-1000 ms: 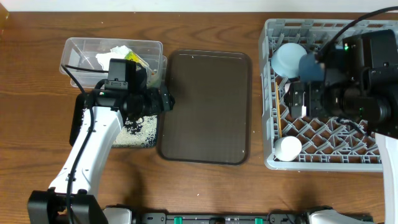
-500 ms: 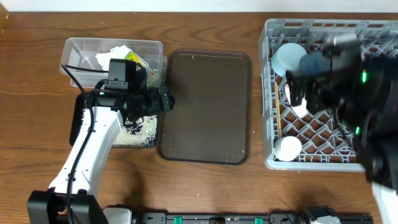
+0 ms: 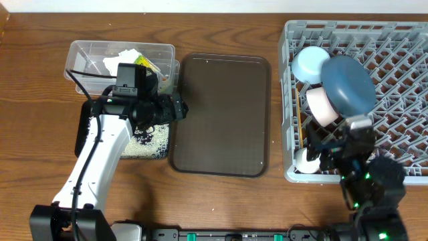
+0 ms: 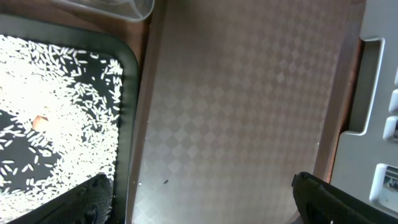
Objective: Sort waste into correct bins and load items into the dishwasher rack
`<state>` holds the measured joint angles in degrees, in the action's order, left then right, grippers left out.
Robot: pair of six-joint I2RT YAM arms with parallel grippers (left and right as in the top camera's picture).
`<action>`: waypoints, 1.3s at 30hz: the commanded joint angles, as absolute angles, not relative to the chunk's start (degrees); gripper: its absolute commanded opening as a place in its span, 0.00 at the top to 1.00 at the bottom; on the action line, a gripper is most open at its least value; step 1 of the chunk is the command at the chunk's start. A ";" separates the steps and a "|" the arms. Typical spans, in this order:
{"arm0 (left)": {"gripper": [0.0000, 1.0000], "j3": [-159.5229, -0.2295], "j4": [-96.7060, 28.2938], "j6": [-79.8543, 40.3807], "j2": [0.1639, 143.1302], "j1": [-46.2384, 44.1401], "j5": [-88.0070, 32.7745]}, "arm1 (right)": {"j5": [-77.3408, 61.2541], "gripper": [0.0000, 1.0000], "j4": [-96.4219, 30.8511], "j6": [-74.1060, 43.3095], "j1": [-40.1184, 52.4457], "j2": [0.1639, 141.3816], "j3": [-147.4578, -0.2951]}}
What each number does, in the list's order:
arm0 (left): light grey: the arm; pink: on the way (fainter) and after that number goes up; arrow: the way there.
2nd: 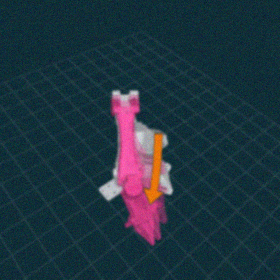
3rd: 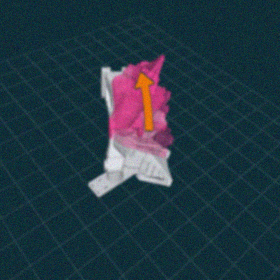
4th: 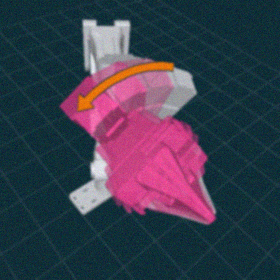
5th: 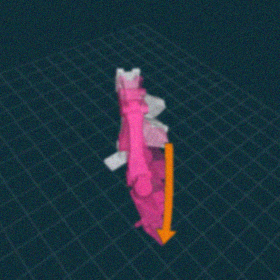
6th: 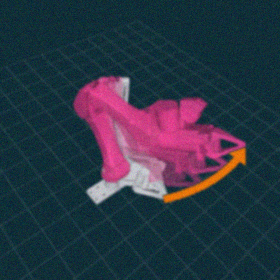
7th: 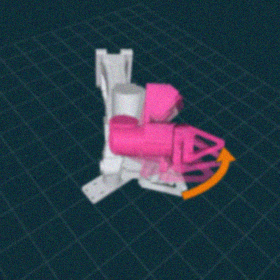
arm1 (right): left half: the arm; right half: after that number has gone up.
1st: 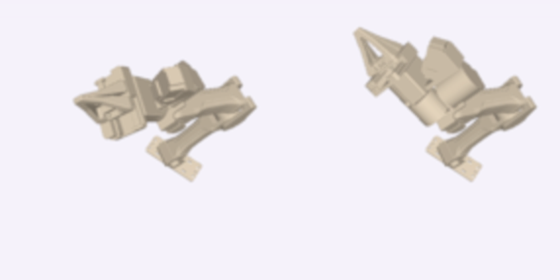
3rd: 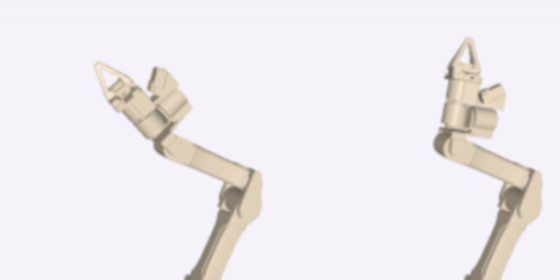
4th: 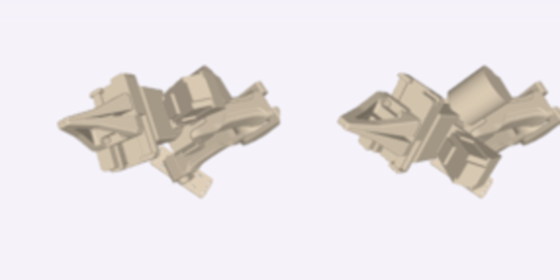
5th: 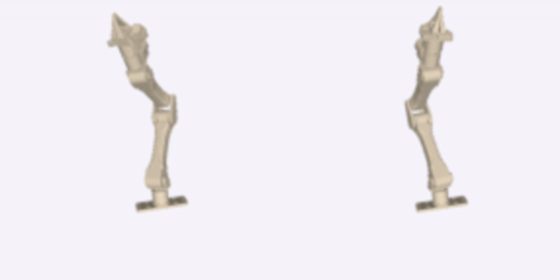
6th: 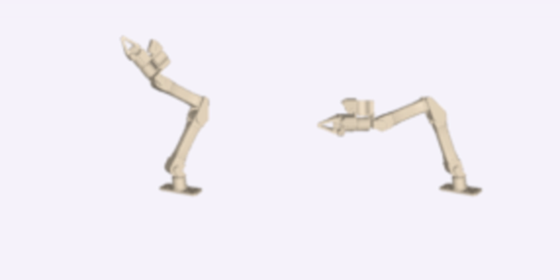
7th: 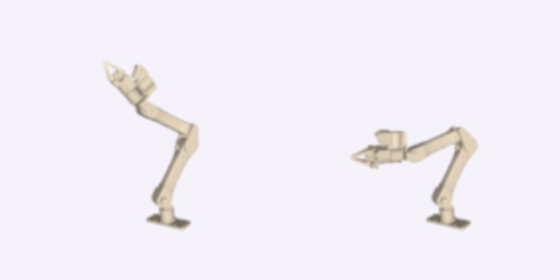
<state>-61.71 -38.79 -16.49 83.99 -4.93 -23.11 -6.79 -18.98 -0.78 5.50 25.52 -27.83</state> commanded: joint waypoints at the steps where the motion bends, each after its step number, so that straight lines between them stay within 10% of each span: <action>1: 0.05 -61.93 -38.98 -16.34 83.59 -4.82 -22.63 | -7.97 0.01 -15.73 -1.23 4.93 19.62 -21.54; 39: 0.04 -61.93 -38.98 -16.34 83.59 -4.82 -22.63 | -7.97 0.01 -3.44 -1.21 4.89 0.30 -0.32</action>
<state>-61.71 -38.81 -16.51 83.99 -4.93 -23.14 -7.75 -3.40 -0.80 5.32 0.84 -0.54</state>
